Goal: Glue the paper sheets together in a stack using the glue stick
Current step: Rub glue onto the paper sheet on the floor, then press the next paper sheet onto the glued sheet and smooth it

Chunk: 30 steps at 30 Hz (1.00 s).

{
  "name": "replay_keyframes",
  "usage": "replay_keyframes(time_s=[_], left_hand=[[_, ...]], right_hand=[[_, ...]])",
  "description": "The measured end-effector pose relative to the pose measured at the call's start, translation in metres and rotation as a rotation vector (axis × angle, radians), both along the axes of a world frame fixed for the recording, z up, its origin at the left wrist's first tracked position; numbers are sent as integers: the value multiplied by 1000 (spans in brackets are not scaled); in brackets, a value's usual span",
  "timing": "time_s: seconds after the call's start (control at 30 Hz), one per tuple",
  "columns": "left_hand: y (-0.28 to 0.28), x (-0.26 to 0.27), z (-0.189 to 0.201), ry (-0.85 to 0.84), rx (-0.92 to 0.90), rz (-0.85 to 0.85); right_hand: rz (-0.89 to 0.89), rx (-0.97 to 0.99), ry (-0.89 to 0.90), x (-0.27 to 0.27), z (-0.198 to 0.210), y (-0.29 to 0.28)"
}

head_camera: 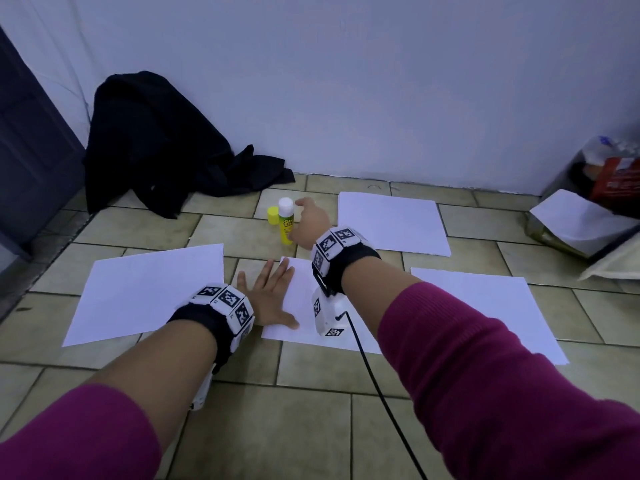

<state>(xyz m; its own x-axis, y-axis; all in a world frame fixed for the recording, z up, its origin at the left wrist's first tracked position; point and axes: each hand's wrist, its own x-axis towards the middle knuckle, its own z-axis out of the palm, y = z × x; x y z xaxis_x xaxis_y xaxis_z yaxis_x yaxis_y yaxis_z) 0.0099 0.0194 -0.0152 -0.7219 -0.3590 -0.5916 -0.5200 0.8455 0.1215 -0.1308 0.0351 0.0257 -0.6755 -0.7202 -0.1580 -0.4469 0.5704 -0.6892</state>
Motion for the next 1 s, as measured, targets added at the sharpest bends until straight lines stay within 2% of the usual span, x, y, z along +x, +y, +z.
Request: replay_keyframes(time_s=[0.13, 0.3, 0.37, 0.47, 0.6, 0.73, 1.0], left_hand=[[-2, 0, 2, 12, 11, -11], [0, 0, 7, -20, 49, 4], [-1, 0, 9, -35, 54, -1], [-2, 0, 12, -67, 55, -19], [-2, 1, 12, -63, 47, -27], [0, 2, 14, -79, 44, -32], [1, 6, 19, -47, 87, -46]], right_hand=[[-41, -100, -44, 5, 3, 25], [47, -148, 75, -3, 16, 83], [60, 22, 128, -15, 19, 115], [85, 447, 151, -35, 16, 170], [-23, 685, 74, -53, -3, 234], [7, 710, 53, -54, -15, 266], [48, 701, 83, -53, -13, 271]])
